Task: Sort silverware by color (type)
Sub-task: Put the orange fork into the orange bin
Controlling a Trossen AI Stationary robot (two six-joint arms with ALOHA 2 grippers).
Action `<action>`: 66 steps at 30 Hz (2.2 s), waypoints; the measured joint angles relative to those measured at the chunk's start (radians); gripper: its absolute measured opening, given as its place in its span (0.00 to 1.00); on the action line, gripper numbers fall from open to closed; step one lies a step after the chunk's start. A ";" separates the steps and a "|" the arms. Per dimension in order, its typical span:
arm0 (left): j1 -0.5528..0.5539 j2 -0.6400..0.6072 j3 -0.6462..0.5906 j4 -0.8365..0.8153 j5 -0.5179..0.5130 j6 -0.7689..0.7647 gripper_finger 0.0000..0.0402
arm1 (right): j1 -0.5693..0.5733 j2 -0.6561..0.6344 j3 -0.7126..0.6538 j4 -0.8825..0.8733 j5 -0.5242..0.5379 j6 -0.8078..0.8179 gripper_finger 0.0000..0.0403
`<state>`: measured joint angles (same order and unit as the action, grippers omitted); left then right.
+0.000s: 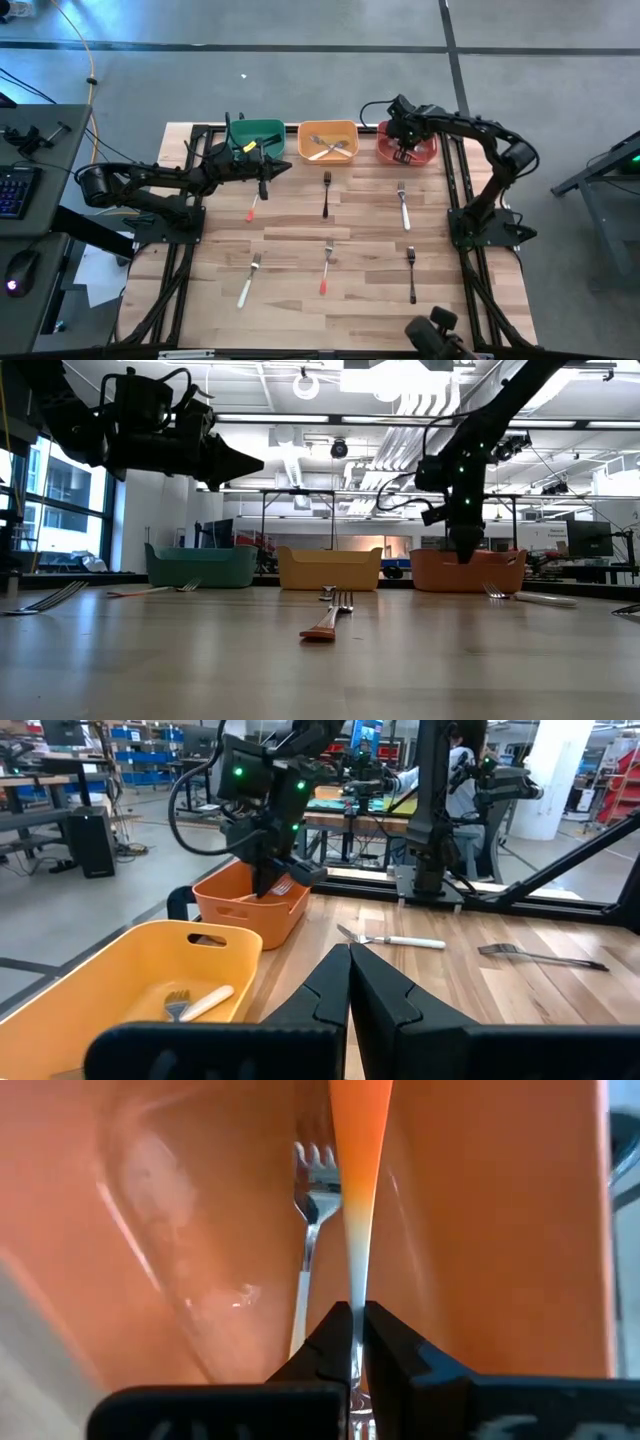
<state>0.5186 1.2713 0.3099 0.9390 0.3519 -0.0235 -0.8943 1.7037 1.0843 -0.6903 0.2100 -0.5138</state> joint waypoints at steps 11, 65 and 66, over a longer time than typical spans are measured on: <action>0.001 0.000 0.061 -0.082 -0.021 0.038 0.00 | 0.005 -0.017 0.053 -0.021 0.036 0.045 0.17; -0.140 0.002 0.274 -1.434 -0.545 -0.573 0.27 | 0.632 -0.361 -0.645 1.475 -0.270 0.400 0.00; -0.135 0.006 0.272 -1.427 -0.528 -0.563 0.29 | 0.632 -0.361 -0.645 1.475 -0.273 0.397 0.00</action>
<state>0.3834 1.2775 0.5817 -0.4875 -0.1766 -0.5864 -0.2619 1.3426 0.4393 0.7845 -0.0626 -0.1163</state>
